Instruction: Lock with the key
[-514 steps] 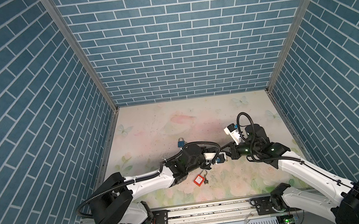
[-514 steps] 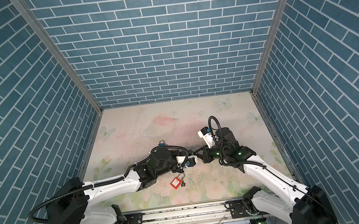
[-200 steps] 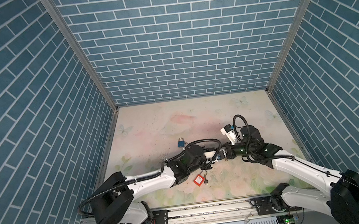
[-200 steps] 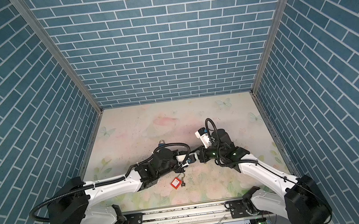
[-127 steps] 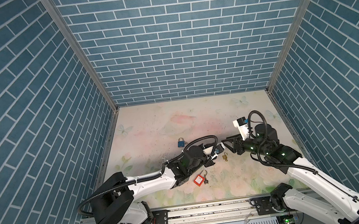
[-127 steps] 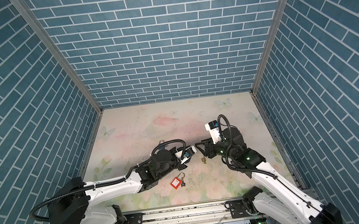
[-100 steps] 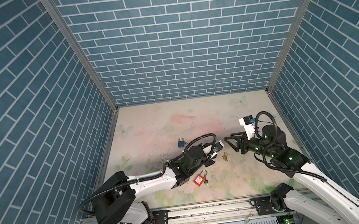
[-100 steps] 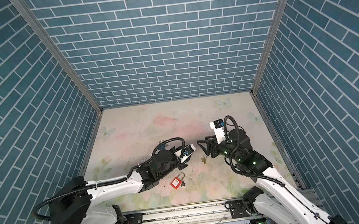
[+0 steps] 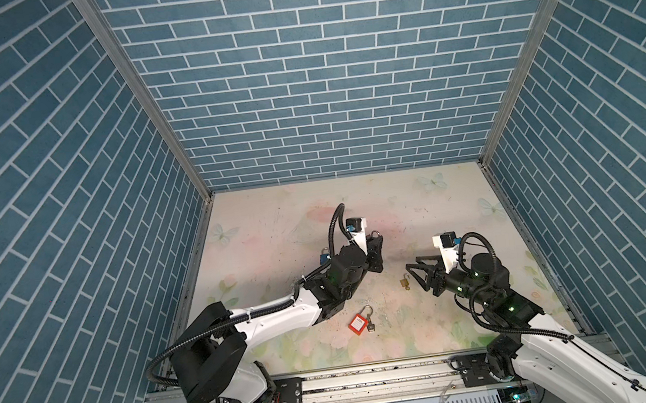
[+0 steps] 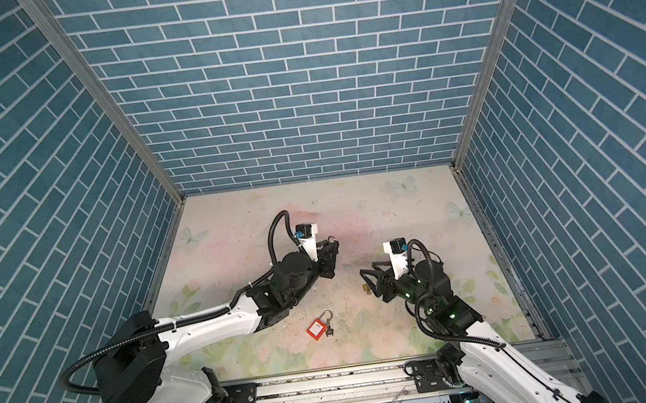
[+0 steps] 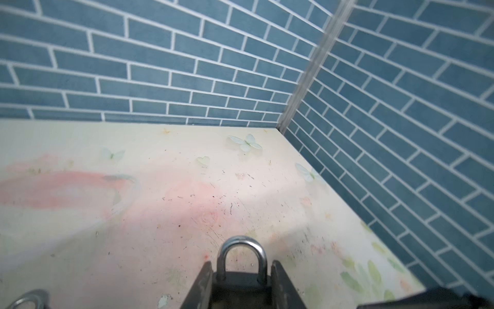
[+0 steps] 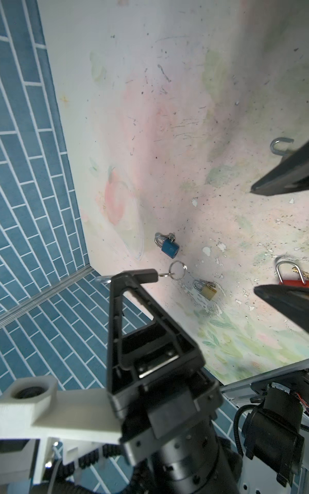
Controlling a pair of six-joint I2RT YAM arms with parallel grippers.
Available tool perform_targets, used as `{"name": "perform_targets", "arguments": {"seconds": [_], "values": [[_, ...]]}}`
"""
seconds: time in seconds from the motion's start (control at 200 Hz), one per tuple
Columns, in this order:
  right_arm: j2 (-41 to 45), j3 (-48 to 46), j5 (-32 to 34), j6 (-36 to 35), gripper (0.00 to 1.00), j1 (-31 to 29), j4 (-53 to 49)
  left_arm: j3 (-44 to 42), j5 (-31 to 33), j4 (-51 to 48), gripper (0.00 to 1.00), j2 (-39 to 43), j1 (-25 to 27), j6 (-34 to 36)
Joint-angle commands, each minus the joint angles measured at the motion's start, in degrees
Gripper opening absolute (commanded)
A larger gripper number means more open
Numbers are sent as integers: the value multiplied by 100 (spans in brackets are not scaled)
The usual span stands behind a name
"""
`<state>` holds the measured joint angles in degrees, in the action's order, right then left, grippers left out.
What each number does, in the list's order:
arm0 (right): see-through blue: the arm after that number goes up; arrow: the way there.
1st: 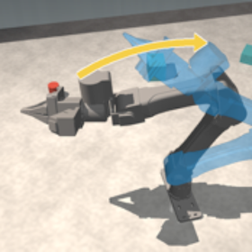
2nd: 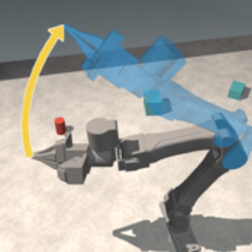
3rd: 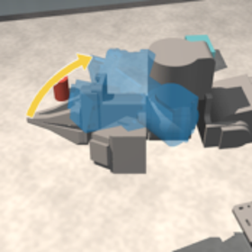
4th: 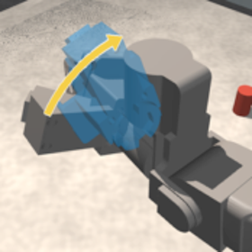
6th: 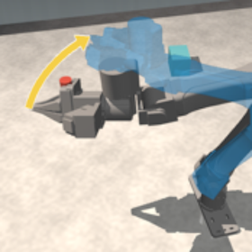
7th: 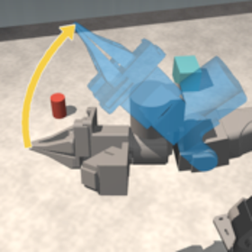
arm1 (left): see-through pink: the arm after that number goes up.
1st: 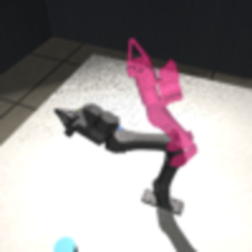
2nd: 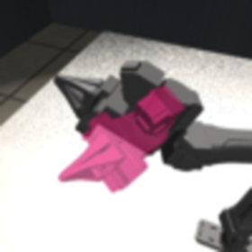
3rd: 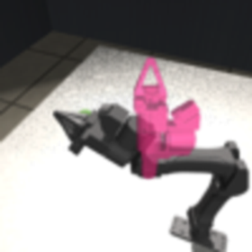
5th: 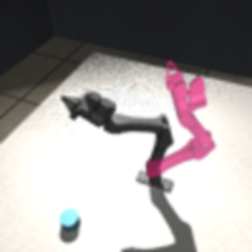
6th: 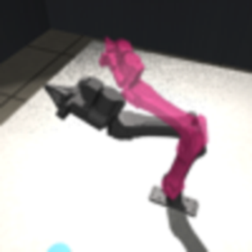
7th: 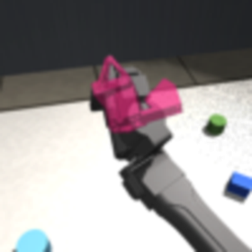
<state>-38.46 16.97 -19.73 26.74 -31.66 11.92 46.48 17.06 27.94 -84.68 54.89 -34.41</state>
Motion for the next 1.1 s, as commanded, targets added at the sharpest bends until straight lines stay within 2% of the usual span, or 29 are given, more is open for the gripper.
{"name": "perform_targets", "arguments": {"seconds": [0.0,0.06,0.145,0.345,0.72,1.09], "values": [[-426,137,-36,125,53,-61,743,-52,-298,-219,0,49,-326,-2434],[-753,210,-163,95,51,-115,920,-253,-582,-13,0,7,-468,-3109],[-1204,344,-166,115,50,-255,1140,-498,-796,383,0,-52,-557,-3693],[-2086,820,-23,-63,46,-601,1277,-729,-880,605,0,-88,-637,-4377],[-3356,1483,-42,-170,38,-828,1497,-841,-950,649,0,-42,-690,-4561],[-3719,1693,49,-278,23,-908,1541,-818,-1003,607,0,-48,-713,-4565]]}}
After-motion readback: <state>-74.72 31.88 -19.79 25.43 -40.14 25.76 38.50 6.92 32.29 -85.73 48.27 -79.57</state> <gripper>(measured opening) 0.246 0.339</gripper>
